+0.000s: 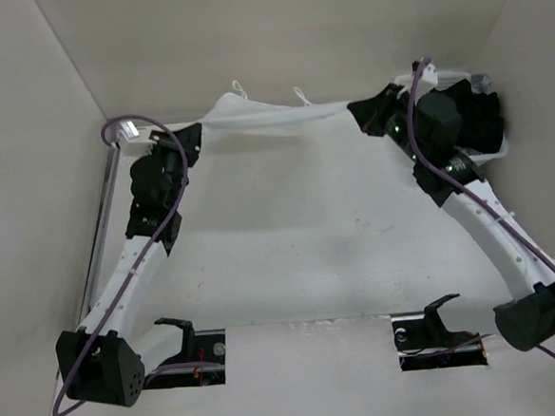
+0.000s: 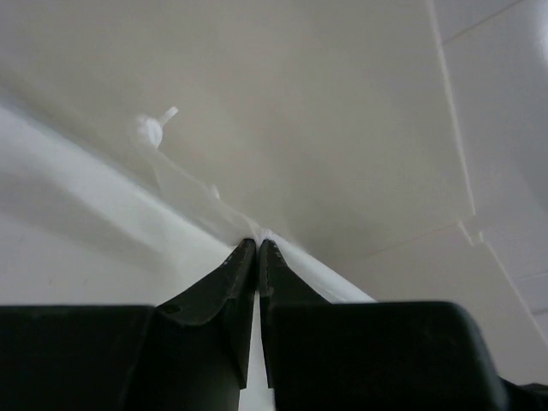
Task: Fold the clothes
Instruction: Flatten the tank top out, then fold the tank top
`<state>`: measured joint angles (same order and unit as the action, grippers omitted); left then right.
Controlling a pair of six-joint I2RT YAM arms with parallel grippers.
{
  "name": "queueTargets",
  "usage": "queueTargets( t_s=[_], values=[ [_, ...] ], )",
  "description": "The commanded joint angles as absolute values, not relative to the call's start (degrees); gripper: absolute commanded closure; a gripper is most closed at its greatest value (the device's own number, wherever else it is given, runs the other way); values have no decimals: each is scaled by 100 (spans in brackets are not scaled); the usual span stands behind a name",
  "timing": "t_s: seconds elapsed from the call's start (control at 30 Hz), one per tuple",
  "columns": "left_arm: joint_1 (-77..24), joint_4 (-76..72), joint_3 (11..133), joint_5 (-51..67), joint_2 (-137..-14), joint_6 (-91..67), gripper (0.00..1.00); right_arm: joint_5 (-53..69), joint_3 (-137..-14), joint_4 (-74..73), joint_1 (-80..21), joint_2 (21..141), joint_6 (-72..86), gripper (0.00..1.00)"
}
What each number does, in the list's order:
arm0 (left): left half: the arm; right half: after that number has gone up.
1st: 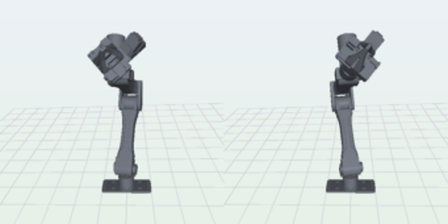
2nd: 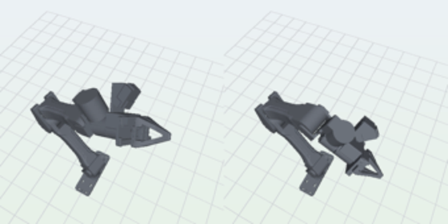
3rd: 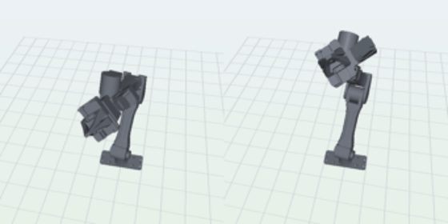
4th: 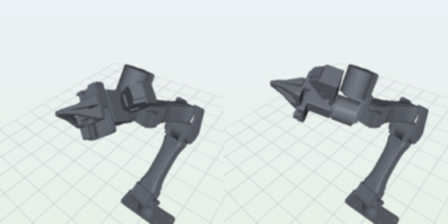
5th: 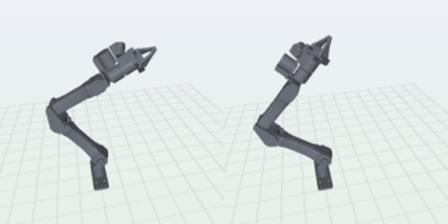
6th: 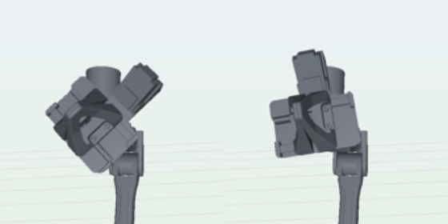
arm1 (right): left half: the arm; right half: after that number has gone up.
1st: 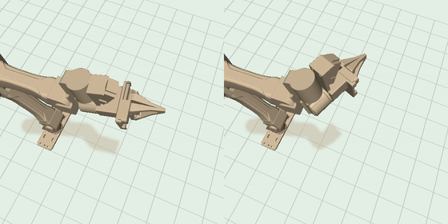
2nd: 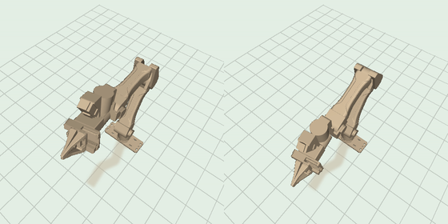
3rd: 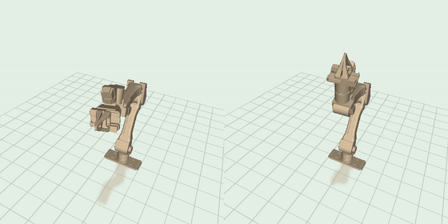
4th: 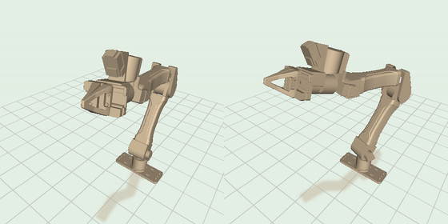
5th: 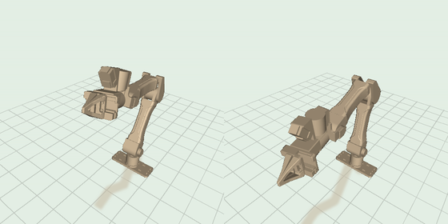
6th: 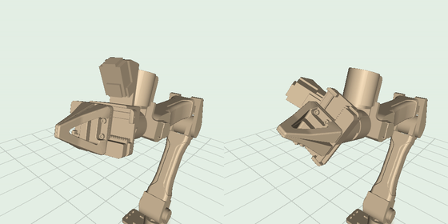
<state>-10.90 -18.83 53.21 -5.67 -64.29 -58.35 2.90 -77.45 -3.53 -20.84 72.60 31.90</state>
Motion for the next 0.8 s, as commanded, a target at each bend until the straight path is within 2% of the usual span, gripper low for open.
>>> queueTargets(
  t_s=[0.0,0.2,0.4,0.53,0.63,0.7,0.77],
  values=[
    [-1217,-2267,3968,-695,-6066,-5809,95,238,-6281,244,-2315,6989,3453,99],
    [-884,-2312,1734,-177,-5257,-5994,95,132,-3581,1247,-2728,6662,3989,99],
    [-751,-1461,433,658,-4125,-6336,95,-52,-1892,1433,-3474,5917,4631,99],
    [-769,-118,-96,993,-2860,-6679,95,-149,-1503,863,-4081,5117,5062,99],
    [-786,885,-10,950,-1901,-6697,95,-298,-1581,309,-4389,4712,5177,99],
    [-760,1159,245,757,-1714,-6619,95,-290,-1809,115,-4408,4684,5089,98],
    [-769,986,683,450,-2054,-6443,95,-255,-2134,123,-4276,4868,4862,98]
  ],
)
